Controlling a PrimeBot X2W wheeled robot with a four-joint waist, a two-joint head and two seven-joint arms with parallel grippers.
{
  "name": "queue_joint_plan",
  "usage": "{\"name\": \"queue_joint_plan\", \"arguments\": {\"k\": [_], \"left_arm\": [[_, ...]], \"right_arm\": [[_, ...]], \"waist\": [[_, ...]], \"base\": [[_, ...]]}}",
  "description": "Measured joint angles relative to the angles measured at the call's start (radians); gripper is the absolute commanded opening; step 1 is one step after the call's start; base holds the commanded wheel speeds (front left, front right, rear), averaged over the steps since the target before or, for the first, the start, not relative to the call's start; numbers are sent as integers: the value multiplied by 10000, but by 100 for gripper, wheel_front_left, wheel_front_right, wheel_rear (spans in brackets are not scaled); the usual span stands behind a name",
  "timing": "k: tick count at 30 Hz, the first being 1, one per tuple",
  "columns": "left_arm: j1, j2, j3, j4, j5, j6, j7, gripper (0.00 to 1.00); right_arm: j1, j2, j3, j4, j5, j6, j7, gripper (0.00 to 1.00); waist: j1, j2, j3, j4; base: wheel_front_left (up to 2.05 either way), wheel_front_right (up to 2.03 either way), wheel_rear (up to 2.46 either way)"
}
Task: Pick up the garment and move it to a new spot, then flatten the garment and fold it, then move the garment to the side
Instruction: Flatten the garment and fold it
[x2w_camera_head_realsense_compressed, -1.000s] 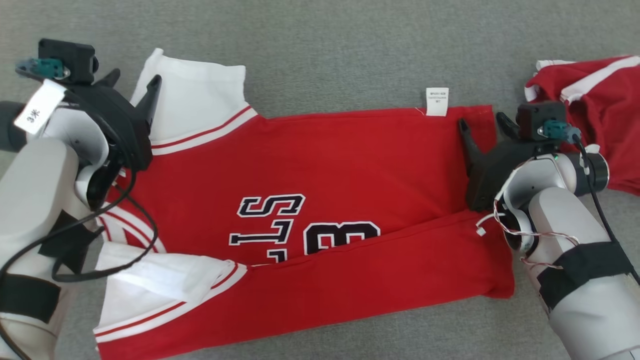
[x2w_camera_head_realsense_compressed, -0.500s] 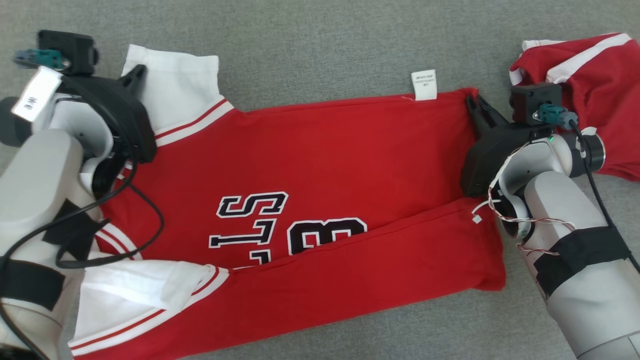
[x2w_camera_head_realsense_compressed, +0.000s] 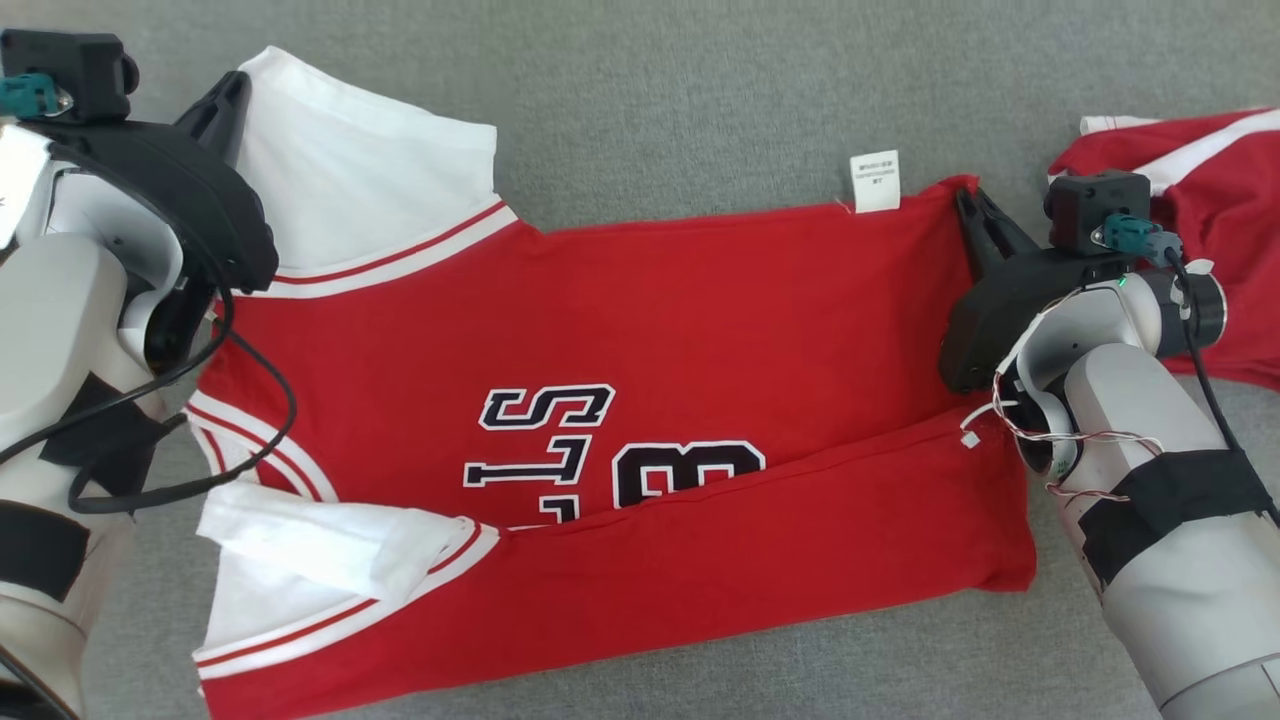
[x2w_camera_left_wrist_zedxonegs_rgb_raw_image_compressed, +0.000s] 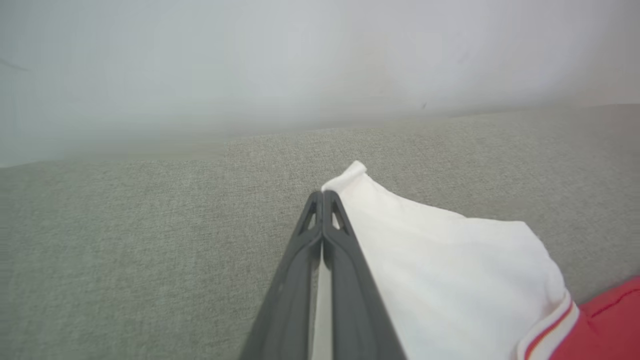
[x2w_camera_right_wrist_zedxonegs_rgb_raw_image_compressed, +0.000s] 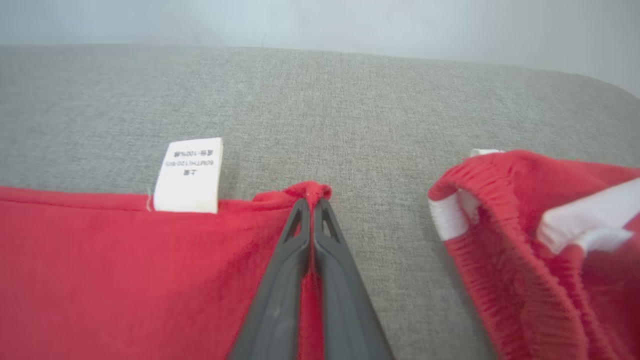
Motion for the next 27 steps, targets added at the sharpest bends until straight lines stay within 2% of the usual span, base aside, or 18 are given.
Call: {"name": "queue_joint_plan", "arguments": {"k": [8,12,13,17,27], "left_arm": [[128,12,-451,-178,-600,0,-715,0],[593,63,-849,-612,-951,0,-974,0],[732,144,-997,-807,-980,0,-1055,0],[1353,558,-1386,-1615,-1505,0,-1386,0],[3038,1534,-2819,-4036,-2259,0,-1893,0]], "right_arm": [[13,-4,-199,242,303,477,-460,0],[313,-286,-307,236,585,930,-635,0],[425,-372,-309,203,642,1093,-663,0],[819,-550,-268,54,819,1394,-815,0],[2316,-1179,-284,-314,1586,1569,-965,0]], "waist": [[0,0,-703,192],[-1,-2,-1085,304],[-1,-2,-1176,333],[-2,-2,-1529,444],[-2,-3,-2359,706]], "base": [[0,0,0],[0,0,0],[0,0,0],[0,0,0],[0,0,0]]}}
